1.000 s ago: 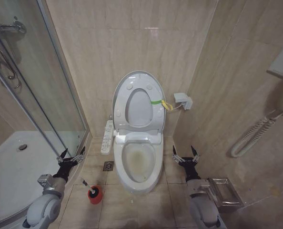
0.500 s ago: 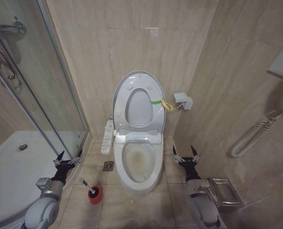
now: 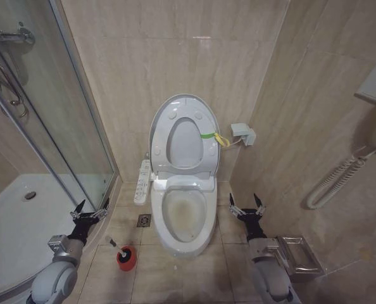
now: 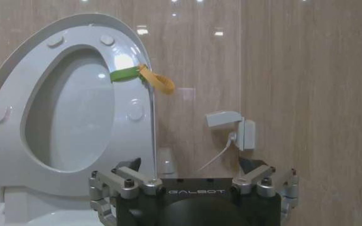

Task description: Open the toilet lid, clean the toilet bowl with a toilet brush, close the toilet lid, and flush.

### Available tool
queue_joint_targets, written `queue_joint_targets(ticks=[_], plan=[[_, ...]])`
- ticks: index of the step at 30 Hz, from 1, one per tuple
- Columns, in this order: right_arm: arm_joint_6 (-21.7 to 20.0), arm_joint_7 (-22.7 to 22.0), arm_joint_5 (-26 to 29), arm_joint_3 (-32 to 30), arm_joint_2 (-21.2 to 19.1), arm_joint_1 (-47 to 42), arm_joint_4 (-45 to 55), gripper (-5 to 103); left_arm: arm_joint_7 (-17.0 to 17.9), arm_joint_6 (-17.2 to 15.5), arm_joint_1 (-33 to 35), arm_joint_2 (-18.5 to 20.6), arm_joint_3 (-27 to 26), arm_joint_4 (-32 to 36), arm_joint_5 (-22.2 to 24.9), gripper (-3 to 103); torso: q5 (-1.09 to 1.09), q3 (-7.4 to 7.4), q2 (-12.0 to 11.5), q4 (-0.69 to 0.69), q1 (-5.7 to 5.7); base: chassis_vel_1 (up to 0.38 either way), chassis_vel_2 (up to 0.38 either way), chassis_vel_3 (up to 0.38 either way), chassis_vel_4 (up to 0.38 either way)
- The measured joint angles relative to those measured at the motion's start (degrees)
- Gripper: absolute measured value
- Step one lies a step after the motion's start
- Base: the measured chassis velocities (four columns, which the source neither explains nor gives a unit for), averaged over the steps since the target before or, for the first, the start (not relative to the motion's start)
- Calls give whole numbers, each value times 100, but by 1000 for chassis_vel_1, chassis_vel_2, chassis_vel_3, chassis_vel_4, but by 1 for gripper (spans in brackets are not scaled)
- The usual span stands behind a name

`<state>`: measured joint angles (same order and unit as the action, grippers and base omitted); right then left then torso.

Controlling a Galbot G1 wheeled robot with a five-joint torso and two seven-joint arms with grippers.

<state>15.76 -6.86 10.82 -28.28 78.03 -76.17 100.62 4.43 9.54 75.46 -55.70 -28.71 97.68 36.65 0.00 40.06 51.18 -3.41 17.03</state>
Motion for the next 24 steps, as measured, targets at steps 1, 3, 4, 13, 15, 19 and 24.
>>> queue_joint_targets(ticks=[1,3,4,13,15,19,24], plan=[[0,0,0,0,0,0,0,100,-11,13,-1,0,10,-10,-5,100,0,0,0,0,0,0,0,0,0],[0,0,0,0,0,0,0,100,-40,61,-10,-3,28,-45,-33,100,0,0,0,0,0,0,0,0,0],[0,0,0,0,0,0,0,100,-63,89,-19,-4,36,-65,-58,100,0,0,0,0,0,0,0,0,0],[0,0,0,0,0,0,0,100,-76,116,19,-2,75,137,-145,100,0,0,0,0,0,0,0,0,0],[0,0,0,0,0,0,0,100,-55,117,33,-12,75,170,-182,100,0,0,0,0,0,0,0,0,0],[0,0,0,0,0,0,0,100,-46,138,39,-9,58,162,-210,100,0,0,0,0,0,0,0,0,0],[0,0,0,0,0,0,0,100,-37,146,41,-5,45,146,-225,100,0,0,0,0,0,0,0,0,0]])
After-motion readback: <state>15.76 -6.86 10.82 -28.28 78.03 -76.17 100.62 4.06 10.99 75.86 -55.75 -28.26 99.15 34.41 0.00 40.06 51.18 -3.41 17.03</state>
